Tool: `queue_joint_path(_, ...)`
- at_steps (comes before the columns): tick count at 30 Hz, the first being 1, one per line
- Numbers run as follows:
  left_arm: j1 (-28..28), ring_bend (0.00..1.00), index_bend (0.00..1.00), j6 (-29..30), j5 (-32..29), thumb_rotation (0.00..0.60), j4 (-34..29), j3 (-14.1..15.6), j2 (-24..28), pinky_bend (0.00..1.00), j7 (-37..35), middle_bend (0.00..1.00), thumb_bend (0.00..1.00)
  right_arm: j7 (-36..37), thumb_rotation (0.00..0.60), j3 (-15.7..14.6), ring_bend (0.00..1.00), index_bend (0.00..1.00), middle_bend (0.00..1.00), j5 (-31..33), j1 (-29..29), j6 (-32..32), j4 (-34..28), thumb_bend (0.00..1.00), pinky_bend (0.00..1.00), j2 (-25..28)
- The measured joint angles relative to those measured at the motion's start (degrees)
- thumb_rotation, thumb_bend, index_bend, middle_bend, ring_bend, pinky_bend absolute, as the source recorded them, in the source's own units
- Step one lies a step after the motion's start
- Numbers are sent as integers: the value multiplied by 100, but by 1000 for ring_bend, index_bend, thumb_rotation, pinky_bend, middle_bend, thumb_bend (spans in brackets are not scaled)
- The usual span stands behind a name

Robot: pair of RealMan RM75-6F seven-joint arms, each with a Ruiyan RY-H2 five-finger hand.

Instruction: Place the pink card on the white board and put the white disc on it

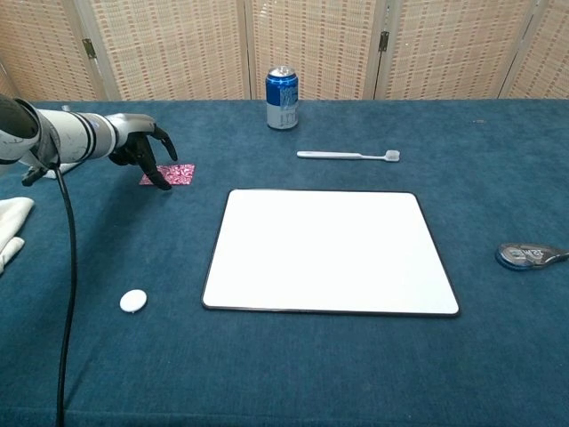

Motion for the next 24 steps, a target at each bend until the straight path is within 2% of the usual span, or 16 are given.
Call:
queue_joint_path(4,-10,1000,309,-80,32,600,81,74,-53,1000,-38,1000,224,-104,600,66,0,0,0,101,-39,57,0,317,0,-55)
queue_joint_path(14,-39,1000,336,-107,128,600,364,101,-172,1000,-192,1000,224,12,600,-3,0,0,0,-11,-40,48,5,317,0,7)
queue_joint_path(24,4,1000,411,-194,519,600,627,44,-275,1000,-479,1000,227,-38,600,-2,0,0,0,-11,-33,18,-14,317,0,3)
